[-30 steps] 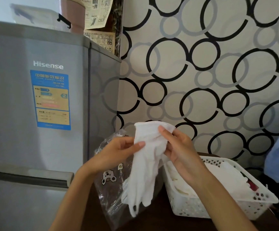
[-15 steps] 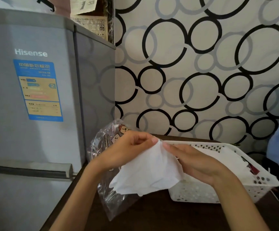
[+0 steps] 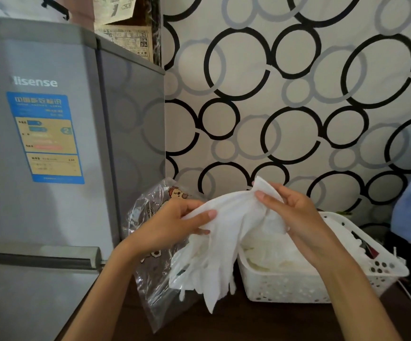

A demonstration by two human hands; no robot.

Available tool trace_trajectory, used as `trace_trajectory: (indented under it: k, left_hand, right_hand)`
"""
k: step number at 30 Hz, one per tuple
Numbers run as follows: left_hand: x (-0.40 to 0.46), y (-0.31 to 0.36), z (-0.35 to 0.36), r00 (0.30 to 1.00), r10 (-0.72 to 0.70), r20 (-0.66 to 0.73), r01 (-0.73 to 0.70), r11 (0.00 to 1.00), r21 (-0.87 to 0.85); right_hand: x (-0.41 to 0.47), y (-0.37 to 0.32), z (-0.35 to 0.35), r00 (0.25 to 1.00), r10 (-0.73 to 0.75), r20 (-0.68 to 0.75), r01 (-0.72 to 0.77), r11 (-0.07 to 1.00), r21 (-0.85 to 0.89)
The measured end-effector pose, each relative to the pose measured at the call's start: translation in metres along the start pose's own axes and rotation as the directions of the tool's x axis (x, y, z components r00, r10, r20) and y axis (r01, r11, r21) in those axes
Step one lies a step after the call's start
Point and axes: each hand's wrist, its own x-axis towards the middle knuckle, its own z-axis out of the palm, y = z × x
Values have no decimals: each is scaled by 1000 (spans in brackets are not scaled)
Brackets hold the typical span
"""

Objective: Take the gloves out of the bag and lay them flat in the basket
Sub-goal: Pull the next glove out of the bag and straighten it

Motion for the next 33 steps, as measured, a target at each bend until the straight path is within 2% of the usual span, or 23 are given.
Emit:
trace_trajectory:
  k: [3, 5, 7, 10, 13, 16, 19, 23, 25, 29, 31, 33]
  left_hand:
    - [1, 1, 0, 1000, -15, -19, 14, 995, -95]
    - [1, 3, 2, 997, -22, -73, 14, 994, -110]
    - [5, 6, 7, 990, -25, -140, 7, 992, -127]
    - [17, 12, 21, 967, -18, -254, -29, 983, -180]
    - [32, 29, 44, 922, -18, -387, -90, 961, -260]
    - [43, 46, 65, 864, -8, -503, -131, 962, -241]
    - [54, 51, 77, 775, 3, -632, -137, 977, -164]
    - [54, 51, 77, 683, 156, -714, -130, 987, 91]
    - [49, 52, 69, 643, 245, -725, -113, 967, 227]
    - [39, 66, 48, 574, 361, -735, -105, 922, 371]
    - [46, 66, 46, 611, 398, -685, -70, 888, 454]
    - [66, 54, 53, 748, 340, -571, -3, 861, 509]
  right_hand:
    - [-4, -6, -8, 999, -43, -25, 42, 998, -44]
    - [-7, -11, -12, 992, -96, -81, 92, 994, -54]
    - [-9, -19, -15, 971, -191, -140, 171, 975, -145]
    - [-4, -31, -20, 887, -434, -157, 333, 838, -432]
    - [-1, -44, -22, 783, -601, -161, 396, 682, -615]
    - [-2, -57, -24, 730, -670, -136, 401, 581, -708]
    - [-3, -67, -26, 726, -682, -86, 421, 541, -728]
    - [-5, -74, -29, 757, -641, -126, 420, 626, -657]
    - [-6, -74, -27, 778, -606, -164, 422, 698, -579]
    - [-5, -63, -27, 850, -462, -253, 358, 859, -367]
    - [-1, -50, -38, 882, -354, -310, 281, 925, -257]
    - [4, -32, -56, 900, -256, -352, 174, 953, -249]
